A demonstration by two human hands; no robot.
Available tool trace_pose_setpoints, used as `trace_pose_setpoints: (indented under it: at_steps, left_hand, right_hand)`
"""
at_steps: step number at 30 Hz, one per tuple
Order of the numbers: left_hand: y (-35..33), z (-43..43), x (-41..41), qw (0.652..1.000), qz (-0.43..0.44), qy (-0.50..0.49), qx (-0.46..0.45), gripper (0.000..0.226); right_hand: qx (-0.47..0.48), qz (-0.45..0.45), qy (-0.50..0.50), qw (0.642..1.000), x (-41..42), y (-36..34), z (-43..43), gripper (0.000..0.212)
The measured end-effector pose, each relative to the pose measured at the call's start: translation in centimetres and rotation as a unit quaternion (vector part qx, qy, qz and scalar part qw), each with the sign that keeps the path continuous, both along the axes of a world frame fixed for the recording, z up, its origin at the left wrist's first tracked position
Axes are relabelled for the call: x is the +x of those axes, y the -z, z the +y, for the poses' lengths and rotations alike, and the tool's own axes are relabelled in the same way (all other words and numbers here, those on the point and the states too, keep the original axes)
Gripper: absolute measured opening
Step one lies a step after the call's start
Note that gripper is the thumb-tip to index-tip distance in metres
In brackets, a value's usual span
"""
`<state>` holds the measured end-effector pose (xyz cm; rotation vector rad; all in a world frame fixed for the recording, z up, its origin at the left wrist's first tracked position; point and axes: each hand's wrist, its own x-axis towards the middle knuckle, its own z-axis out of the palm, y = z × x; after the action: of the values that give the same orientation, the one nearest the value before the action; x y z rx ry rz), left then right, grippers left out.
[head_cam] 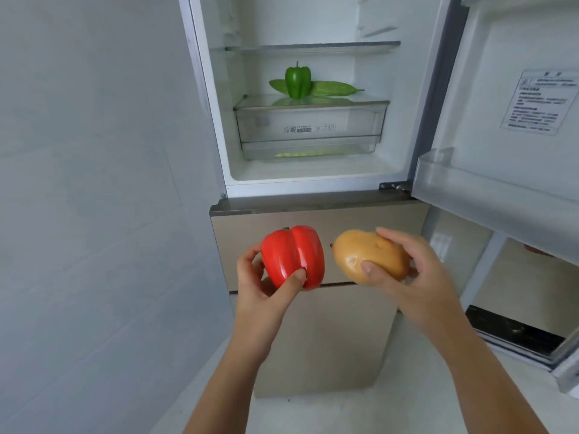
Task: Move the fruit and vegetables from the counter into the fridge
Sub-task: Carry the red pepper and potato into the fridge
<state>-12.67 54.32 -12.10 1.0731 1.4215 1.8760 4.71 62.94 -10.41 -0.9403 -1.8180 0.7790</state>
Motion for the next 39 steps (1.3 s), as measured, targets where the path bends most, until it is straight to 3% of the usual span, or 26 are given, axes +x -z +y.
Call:
trace_pose_setpoints:
  at_steps: [10, 16, 28, 39]
  left_hand:
    - [-4.7, 13.6, -2.0, 0.993, 0.040, -0.073, 0.081, 0.068]
    - [-6.7, 20.5, -5.4, 0.988, 0.068, -0.103, 0.094, 0.060]
    - [-10.4, 34.3, -14.6, 0.985, 0.050, -0.096, 0.135, 0.048]
    - [-15.0, 43.5, -21.2, 0.978, 0.105, -0.077, 0.160, 0.041]
  right_hand:
    - [0.027, 0.014, -0.068, 0.997, -4.4, -3.8, 15.6, 0.046]
    - [0.033, 0.048, -0.070, 0.996, -9.4, -5.1, 22.0, 0.046]
    - [0.076, 0.066, -0.027, 0.995, -17.3, -8.2, 33.3, 0.044]
    - [0.134, 0.057, 0.015, 0.989, -22.5, -12.7, 41.9, 0.046]
